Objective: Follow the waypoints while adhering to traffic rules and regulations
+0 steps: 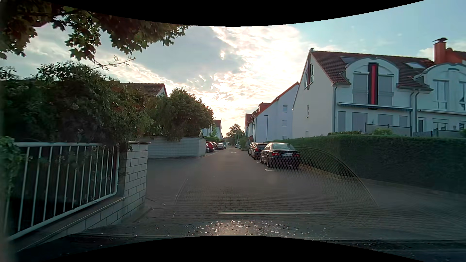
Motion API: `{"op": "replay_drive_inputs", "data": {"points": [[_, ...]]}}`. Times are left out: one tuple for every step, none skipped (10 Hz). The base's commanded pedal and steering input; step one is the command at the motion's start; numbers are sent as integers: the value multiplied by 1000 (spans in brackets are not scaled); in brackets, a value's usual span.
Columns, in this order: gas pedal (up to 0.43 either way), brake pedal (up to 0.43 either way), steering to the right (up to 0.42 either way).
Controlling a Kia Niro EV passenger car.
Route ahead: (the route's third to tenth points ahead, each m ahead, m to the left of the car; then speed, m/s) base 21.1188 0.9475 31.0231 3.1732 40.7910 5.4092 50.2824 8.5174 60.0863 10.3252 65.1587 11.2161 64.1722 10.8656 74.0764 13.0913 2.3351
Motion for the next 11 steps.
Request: {"op": "replay_drive_inputs", "data": {"points": [[8, 0, -14], [8, 0, -15], [8, 0, -14], [8, 0, -14], [8, 0, -15], [8, 0, -15], [8, 0, -13], [8, 0, -10], [8, 0, -11], [8, 0, -16], [8, 0, -20]]}}
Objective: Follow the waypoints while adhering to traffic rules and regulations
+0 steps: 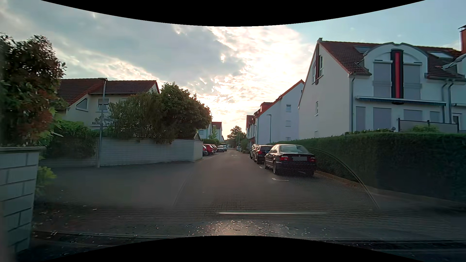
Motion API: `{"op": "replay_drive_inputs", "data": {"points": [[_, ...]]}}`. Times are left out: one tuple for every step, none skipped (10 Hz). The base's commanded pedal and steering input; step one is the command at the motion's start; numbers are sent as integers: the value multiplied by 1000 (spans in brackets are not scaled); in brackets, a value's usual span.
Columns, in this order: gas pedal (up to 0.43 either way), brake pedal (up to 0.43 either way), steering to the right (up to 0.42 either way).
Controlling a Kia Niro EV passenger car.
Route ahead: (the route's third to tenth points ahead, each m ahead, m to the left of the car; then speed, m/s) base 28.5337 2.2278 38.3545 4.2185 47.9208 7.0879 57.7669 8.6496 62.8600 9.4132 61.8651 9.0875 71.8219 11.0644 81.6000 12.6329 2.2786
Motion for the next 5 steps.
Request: {"op": "replay_drive_inputs", "data": {"points": [[8, 0, -20], [8, 0, -20], [8, 0, -20], [8, 0, -22], [8, 0, -26]]}}
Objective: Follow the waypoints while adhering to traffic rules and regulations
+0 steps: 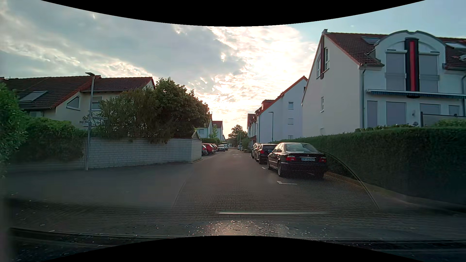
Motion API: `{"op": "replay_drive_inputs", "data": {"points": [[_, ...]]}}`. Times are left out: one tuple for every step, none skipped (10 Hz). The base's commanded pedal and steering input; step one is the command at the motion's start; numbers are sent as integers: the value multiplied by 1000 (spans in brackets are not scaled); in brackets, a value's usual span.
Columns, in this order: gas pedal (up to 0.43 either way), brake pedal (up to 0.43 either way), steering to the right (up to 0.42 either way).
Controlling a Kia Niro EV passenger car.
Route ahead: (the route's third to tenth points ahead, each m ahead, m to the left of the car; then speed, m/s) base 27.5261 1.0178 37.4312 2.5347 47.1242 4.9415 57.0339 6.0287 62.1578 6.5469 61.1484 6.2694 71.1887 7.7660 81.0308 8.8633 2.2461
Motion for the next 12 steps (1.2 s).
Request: {"op": "replay_drive_inputs", "data": {"points": [[8, 0, -27], [8, 0, -28], [8, 0, -28], [20, 0, -29], [20, 0, -31], [20, 0, -41], [20, 0, -49], [20, 0, -55], [20, 0, -58], [20, 0, -58], [20, 0, -58], [20, 0, -59]]}}
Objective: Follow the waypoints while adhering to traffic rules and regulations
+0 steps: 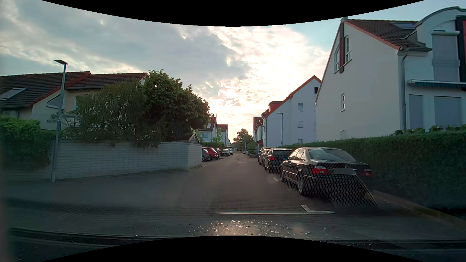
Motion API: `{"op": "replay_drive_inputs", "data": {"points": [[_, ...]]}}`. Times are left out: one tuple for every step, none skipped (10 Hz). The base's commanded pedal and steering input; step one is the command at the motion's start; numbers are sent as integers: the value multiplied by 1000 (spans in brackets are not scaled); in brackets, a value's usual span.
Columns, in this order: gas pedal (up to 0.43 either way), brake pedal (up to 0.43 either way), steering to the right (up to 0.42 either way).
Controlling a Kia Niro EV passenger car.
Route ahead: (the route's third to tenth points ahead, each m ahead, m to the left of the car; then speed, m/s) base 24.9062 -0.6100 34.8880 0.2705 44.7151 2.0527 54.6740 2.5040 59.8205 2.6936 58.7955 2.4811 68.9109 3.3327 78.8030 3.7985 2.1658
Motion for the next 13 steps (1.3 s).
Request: {"op": "replay_drive_inputs", "data": {"points": [[20, 0, -59], [20, 0, -59], [20, 0, -59], [28, 0, -59], [28, 0, -59], [28, 0, -59], [28, 0, -60], [28, 0, -61], [28, 0, -61], [28, 0, -60], [28, 0, -60], [28, 0, -60], [28, 0, -60]]}}
